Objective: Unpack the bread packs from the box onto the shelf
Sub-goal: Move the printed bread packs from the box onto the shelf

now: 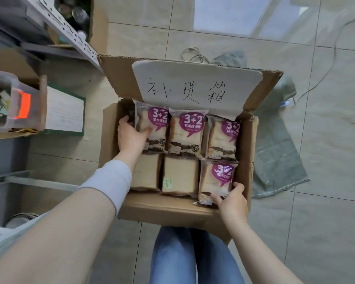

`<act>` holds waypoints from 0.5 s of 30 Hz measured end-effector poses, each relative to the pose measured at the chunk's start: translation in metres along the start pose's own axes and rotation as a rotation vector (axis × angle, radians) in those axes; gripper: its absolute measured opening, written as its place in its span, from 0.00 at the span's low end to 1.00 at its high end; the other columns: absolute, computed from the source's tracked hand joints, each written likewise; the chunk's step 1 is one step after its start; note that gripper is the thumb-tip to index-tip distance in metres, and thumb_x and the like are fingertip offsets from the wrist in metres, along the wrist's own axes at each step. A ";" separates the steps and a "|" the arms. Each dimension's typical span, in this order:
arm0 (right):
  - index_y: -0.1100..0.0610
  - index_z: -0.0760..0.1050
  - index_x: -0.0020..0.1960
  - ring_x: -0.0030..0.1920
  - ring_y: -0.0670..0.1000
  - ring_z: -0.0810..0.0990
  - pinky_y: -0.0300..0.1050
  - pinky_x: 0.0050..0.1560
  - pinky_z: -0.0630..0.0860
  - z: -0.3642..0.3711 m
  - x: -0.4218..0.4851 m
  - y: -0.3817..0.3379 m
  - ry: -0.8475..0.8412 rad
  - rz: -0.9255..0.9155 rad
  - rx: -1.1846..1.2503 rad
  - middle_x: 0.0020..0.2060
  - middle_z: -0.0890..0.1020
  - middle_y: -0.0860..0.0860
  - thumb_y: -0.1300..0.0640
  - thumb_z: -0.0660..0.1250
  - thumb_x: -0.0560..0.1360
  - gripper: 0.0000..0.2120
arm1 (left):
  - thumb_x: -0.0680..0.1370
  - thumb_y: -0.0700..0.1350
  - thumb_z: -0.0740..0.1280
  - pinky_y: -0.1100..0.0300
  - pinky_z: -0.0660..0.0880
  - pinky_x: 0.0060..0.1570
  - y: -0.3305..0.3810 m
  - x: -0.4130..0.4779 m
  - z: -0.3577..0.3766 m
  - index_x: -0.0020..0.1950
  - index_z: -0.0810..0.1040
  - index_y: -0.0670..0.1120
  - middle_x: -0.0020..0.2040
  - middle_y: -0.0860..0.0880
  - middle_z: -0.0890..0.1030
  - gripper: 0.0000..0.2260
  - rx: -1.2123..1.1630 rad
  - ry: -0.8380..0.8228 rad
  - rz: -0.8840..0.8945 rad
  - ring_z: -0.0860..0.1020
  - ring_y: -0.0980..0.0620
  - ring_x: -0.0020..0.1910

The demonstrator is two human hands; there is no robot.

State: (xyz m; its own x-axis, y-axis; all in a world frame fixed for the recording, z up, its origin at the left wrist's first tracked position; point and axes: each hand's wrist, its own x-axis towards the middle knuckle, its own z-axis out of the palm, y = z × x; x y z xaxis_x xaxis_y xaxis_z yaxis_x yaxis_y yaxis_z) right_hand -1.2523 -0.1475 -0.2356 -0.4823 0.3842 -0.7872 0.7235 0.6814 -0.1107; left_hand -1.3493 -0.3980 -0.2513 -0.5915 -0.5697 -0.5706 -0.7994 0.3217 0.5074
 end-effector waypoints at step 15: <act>0.61 0.76 0.49 0.43 0.55 0.80 0.51 0.48 0.78 -0.032 -0.003 0.014 -0.285 0.052 0.406 0.42 0.82 0.54 0.58 0.77 0.65 0.16 | 0.70 0.51 0.73 0.45 0.75 0.57 0.004 -0.040 -0.024 0.63 0.67 0.45 0.60 0.46 0.76 0.26 -0.221 0.006 -0.070 0.77 0.45 0.56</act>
State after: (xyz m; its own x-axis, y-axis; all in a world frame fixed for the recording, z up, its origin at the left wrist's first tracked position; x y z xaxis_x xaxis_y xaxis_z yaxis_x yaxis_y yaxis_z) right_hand -1.2567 -0.1191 -0.2149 -0.3273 0.1875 -0.9261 0.9042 0.3467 -0.2493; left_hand -1.3261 -0.3924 -0.2114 -0.5343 -0.5895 -0.6058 -0.7954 0.1081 0.5963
